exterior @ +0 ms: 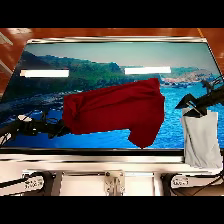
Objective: Fold the shirts.
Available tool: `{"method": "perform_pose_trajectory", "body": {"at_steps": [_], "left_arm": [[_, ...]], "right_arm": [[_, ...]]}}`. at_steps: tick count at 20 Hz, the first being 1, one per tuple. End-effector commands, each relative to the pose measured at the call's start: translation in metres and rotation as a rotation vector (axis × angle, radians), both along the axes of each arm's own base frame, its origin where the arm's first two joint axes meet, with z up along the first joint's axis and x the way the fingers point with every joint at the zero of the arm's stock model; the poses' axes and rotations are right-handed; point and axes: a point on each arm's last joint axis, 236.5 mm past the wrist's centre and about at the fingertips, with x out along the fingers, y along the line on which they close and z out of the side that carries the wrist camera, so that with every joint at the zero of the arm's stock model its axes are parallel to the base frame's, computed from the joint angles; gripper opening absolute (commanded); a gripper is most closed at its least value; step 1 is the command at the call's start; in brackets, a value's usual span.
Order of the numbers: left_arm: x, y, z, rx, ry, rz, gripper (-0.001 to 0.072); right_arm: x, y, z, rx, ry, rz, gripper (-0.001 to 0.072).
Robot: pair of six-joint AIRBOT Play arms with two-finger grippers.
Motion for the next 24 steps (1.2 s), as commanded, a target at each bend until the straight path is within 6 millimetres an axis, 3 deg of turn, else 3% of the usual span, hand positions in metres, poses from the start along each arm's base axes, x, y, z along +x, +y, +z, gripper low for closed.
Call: {"method": "perform_pose_trajectory", "body": {"at_steps": [1, 6, 8, 11, 12, 14, 16, 17, 19, 21, 22, 24], "left_arm": [[-0.002, -0.006, 0.001, -0.007, 0.003, -0.021, 0.0045], [0.005, -0.005, 0.013, -0.013, -0.031, -0.037, 0.0045], [0.01, -0.004, 0.021, -0.006, -0.059, -0.036, 0.0045], [0.019, -0.001, 0.033, 0.006, -0.106, -0.036, 0.0045], [0.022, -0.001, 0.039, 0.011, -0.125, -0.037, 0.0045], [0.031, 0.002, 0.05, 0.024, -0.168, -0.037, 0.0045], [0.046, 0.005, 0.065, 0.037, -0.22, -0.039, 0.0045], [0.056, 0.007, 0.074, 0.044, -0.251, -0.039, 0.0045], [0.078, 0.012, 0.103, 0.064, -0.338, -0.042, 0.0044], [0.099, 0.016, 0.149, 0.097, -0.463, -0.058, 0.0044], [0.108, 0.019, 0.182, 0.127, -0.544, -0.073, 0.0043], [0.12, 0.025, 0.267, 0.195, -0.738, -0.071, 0.0043]], "right_arm": [[-0.012, 0.009, -0.026, -0.025, 0.049, 0.02, 0.0694], [-0.025, 0.04, -0.064, 0.075, 0.075, -0.061, 0.0694], [-0.022, 0.056, -0.074, 0.092, 0.049, -0.062, 0.0694], [-0.008, 0.063, -0.089, 0.014, 0.0, -0.05, 0.0692], [-0.002, 0.067, -0.092, -0.003, -0.014, -0.054, 0.0651], [0.001, 0.077, -0.099, -0.011, -0.017, -0.03, 0.0467], [0.004, 0.085, -0.099, -0.017, -0.031, -0.01, 0.0068], [0.006, 0.087, -0.096, -0.018, -0.051, 0.006, 0.0058], [0.019, 0.088, -0.075, -0.026, -0.137, 0.048, 0.0057], [0.044, 0.082, -0.028, -0.069, -0.299, 0.094, 0.0057], [0.059, 0.078, 0.006, -0.1, -0.406, 0.123, 0.0057], [0.086, 0.073, 0.103, -0.19, -0.681, 0.184, 0.0057]]}}
